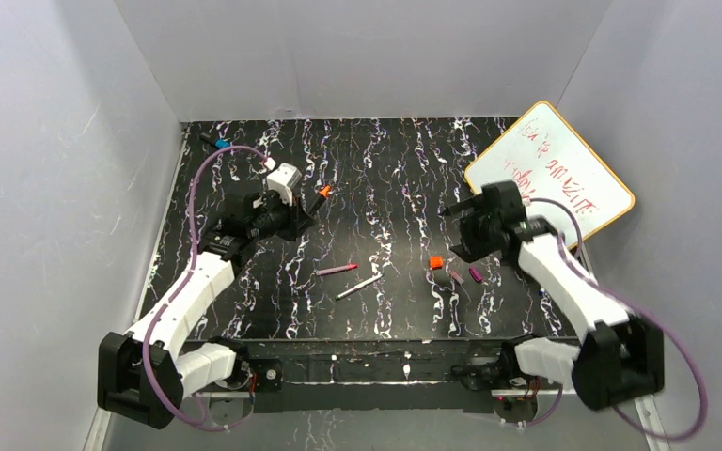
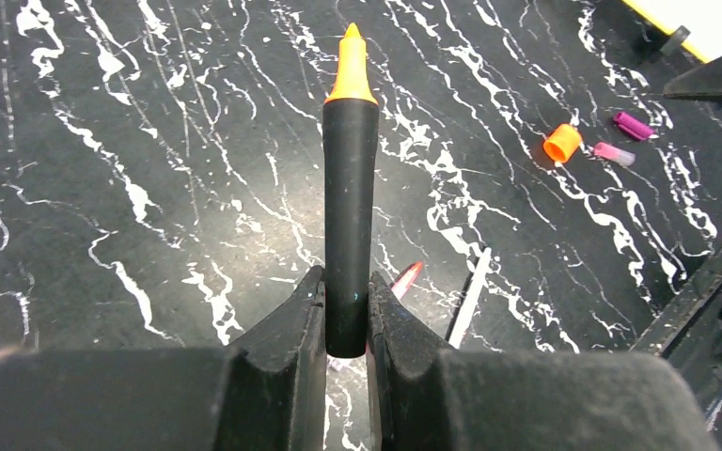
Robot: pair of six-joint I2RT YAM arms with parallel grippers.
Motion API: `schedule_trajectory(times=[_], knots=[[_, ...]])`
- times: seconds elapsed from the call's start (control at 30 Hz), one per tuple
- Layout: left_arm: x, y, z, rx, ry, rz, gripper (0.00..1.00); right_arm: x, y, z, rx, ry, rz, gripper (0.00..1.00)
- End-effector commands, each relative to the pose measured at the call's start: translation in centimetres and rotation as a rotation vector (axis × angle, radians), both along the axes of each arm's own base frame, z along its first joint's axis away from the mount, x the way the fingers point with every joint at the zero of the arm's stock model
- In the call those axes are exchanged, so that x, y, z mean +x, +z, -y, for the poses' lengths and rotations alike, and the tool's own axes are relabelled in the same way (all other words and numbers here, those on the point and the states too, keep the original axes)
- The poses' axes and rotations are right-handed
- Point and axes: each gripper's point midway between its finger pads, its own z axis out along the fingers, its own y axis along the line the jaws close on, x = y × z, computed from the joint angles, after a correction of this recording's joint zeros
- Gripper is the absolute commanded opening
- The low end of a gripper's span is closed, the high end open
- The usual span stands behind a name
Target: Insert the pens into the pen caps
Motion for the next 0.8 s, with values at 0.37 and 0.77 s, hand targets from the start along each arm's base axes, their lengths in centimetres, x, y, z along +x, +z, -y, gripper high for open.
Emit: schedule_trajectory(times=[0.37,0.77], knots=[[-0.2,0.5,-1.5,0.137,0.045,0.054,0.00,-1.2,-3.5,-0.1,-0.287,-0.037,-0.684,0.71],[-0.5,-0.2,-1.5,0.191,0.044,0.048,0.00,-4.3,-9.3,-0.4,-0.318,-0.077,-0.747,0.59]])
